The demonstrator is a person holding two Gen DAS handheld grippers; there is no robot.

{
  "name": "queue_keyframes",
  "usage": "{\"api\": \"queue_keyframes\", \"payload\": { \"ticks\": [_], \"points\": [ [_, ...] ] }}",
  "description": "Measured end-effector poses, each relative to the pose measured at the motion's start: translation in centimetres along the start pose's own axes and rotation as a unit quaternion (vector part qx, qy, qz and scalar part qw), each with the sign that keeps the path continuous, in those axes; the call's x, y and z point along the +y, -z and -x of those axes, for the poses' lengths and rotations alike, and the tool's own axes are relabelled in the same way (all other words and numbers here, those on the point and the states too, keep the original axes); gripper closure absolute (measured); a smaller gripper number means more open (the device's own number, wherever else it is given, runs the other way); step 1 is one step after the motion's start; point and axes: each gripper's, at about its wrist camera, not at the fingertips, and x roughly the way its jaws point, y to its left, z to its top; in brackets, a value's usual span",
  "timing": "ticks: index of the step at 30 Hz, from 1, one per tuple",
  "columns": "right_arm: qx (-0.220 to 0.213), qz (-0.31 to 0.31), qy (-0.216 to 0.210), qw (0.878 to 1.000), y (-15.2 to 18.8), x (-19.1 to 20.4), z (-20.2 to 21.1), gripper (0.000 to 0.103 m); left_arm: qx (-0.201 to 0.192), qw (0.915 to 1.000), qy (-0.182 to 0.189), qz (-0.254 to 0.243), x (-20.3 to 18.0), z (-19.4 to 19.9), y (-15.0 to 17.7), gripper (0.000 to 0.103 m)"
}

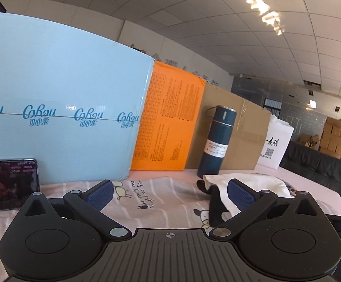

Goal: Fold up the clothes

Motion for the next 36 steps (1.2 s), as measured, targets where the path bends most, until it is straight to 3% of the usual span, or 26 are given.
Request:
{"api": "queue_keyframes", "payload": {
  "ticks": [9,20,31,36],
  "points": [
    [0.034,0.003,0.002,0.999,1.7,0.3,-1.2,0.0,0.022,0.9993,0.0,-0.03,-1.0,-0.3,1.1,0.0],
    [0.048,0.016,-0.003,0.999,2.8,0.7,-2.2,0.0,0.034,0.9979,-0.042,-0.037,-1.5,-0.2,1.9,0.0],
    [0.017,-0.013,-0.016,1.0,2.7,-0.1,-1.8,0.0,0.039,0.9976,-0.047,-0.03,-1.4,-0.2,2.1,0.0],
    [-0.028,-0.02,0.016,0.999,3.1,0.1,-1.2,0.0,0.032,0.9982,-0.037,-0.033,-1.6,0.3,2.0,0.0]
  ]
}}
